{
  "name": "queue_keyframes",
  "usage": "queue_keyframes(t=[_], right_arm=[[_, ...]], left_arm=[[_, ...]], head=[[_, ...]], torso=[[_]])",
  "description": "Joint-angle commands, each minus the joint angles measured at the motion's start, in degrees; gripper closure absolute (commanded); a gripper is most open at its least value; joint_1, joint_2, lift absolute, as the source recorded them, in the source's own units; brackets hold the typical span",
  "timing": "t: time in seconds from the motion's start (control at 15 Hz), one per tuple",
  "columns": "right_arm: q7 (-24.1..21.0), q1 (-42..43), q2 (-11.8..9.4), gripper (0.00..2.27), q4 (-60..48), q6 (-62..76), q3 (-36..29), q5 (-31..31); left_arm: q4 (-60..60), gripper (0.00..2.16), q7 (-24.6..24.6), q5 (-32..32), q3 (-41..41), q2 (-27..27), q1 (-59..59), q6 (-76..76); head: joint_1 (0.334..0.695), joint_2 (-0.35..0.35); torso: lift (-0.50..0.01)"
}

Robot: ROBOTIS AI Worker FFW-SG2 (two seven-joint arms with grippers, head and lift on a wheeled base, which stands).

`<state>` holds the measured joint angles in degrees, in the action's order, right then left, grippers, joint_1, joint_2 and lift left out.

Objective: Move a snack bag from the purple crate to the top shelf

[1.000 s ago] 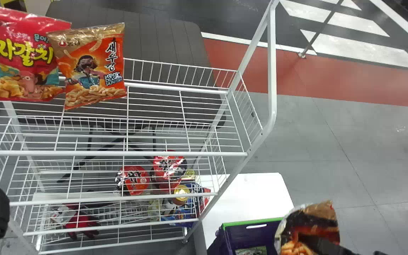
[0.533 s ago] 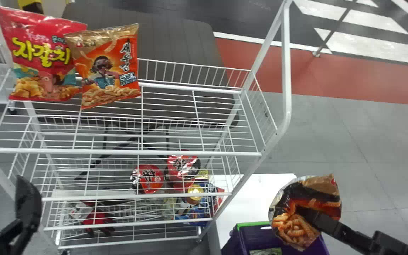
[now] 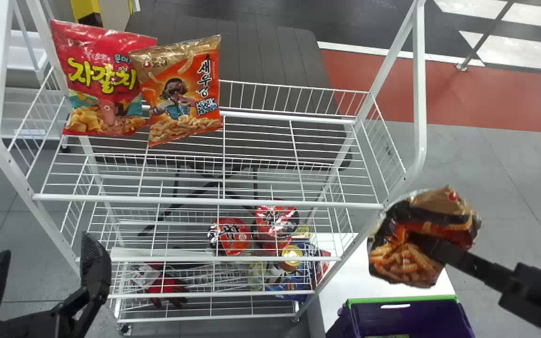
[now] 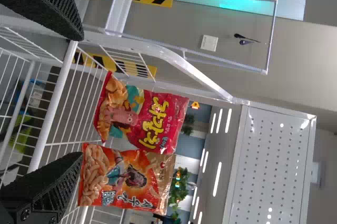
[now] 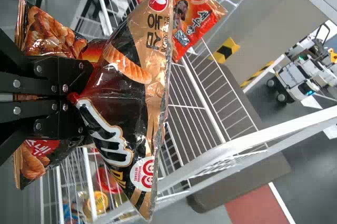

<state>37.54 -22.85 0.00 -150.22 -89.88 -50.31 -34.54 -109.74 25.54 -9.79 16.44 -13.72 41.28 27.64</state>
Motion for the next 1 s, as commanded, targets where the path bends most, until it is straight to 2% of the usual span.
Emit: queue_keyframes(t=[0.0, 0.2, 0.33, 0.47, 0.53, 0.67, 0.8, 0.87, 0.93], right_arm=[[-1.68, 5.62, 0.05, 1.88, -3.67, -0.2, 0.03, -0.26], [-7.74, 11.95, 0.05, 1.88, -5.25, -0.2, 1.35, -1.05], [-13.63, 15.73, 0.05, 1.88, -4.99, -0.2, 5.13, -0.61], [-19.08, 18.19, -2.64, 1.88, -4.38, -0.2, 9.79, -0.52], [-21.54, 19.07, -3.25, 1.87, -3.67, -0.2, 12.69, -0.52], [-25.06, 19.69, -4.57, 1.82, -3.06, -0.2, 18.49, -0.88], [-26.46, 19.69, -4.66, 1.82, -2.35, -0.2, 22.97, -0.44], [-27.78, 18.37, -4.66, 1.82, -0.86, 2.37, 26.58, 1.06], [-27.69, 16.43, -4.66, 1.82, 1.16, 14.15, 30.18, 3.52]], left_arm=[[-0.39, 0.0, 0.03, 0.12, 0.0, -0.17, 0.21, 0.0], [-0.83, 0.0, 0.03, 0.38, 0.08, -0.25, 0.21, 0.0], [-0.91, 0.0, 0.03, 0.38, 0.0, -0.25, 0.12, -0.35], [-0.83, 0.0, 0.03, 0.38, -0.18, -0.17, 0.03, -0.35], [-0.91, 0.0, 0.03, 0.29, -0.09, -0.17, -0.06, -0.53], [-0.83, 0.0, 0.03, 0.38, -0.09, -0.17, -0.06, -0.71], [-0.65, 0.0, 0.12, 0.38, -0.18, -0.08, -0.06, -0.71], [-0.39, 0.0, 0.21, 0.38, -0.18, 0.01, -0.06, -0.71], [-0.21, 0.0, 0.21, 0.38, -0.27, 0.1, -0.06, -0.71]], head=[[0.695, -0.186], [0.695, -0.177], [0.695, -0.176], [0.695, -0.174], [0.695, -0.169], [0.695, -0.141], [0.695, -0.108], [0.695, -0.089], [0.695, -0.053]], torso=[[-0.001], [-0.001], [-0.001], [-0.001], [-0.001], [-0.001], [-0.001], [-0.001], [-0.001]])
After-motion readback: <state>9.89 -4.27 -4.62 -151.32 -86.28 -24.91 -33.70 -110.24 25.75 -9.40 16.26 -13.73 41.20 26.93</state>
